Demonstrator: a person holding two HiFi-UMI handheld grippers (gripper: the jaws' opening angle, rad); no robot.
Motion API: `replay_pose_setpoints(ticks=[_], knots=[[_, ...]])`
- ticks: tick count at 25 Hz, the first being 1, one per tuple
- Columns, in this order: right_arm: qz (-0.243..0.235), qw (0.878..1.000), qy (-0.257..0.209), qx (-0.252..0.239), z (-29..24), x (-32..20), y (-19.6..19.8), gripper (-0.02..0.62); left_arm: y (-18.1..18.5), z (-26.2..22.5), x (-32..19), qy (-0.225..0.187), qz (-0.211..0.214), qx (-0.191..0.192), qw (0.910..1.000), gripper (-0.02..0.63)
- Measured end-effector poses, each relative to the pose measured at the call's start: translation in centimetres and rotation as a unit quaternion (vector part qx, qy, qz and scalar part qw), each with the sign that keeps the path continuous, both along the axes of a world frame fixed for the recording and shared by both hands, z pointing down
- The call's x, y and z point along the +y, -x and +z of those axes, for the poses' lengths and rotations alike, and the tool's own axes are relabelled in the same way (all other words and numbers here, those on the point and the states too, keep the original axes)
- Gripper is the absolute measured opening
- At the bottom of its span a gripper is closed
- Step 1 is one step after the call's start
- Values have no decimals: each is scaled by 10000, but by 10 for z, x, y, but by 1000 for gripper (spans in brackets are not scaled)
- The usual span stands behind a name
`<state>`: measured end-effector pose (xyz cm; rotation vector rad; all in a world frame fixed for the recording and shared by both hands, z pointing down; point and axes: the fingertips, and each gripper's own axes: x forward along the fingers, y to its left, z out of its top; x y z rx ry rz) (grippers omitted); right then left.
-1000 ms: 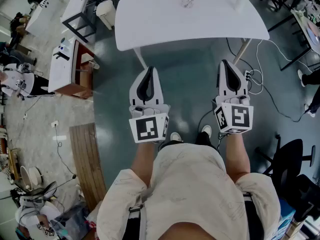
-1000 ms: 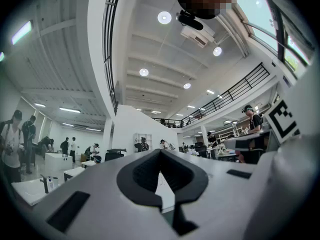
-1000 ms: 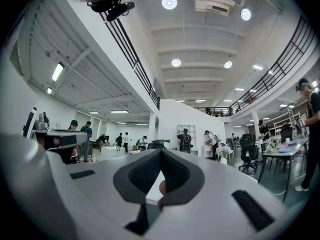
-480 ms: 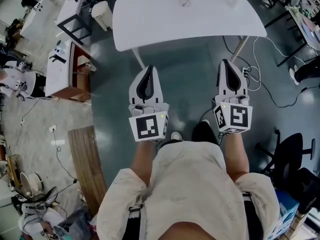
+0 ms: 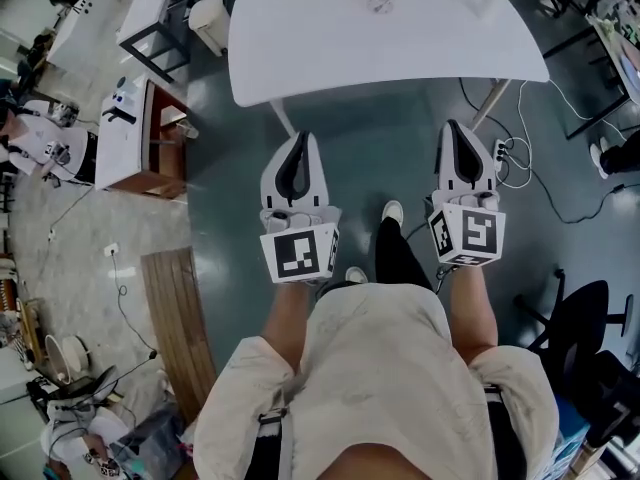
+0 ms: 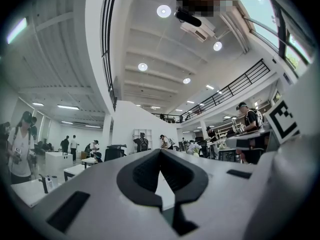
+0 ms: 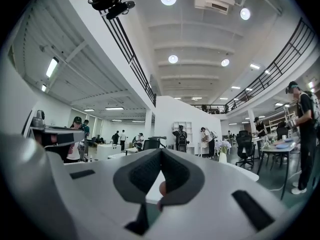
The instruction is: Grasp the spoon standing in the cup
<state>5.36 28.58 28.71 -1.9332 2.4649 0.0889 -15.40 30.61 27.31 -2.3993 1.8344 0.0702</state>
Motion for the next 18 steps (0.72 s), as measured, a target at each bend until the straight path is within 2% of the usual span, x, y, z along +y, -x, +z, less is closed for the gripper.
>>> replay_pose_setpoints(ticks=[11, 18], knots=[[-261, 9992, 178, -251, 13, -126, -39, 2, -40, 10, -116, 188, -211, -105, 9995, 3], [-334, 9986, 164, -382, 8, -195, -78, 2, -84, -4, -186, 88, -221, -191, 9995, 3]])
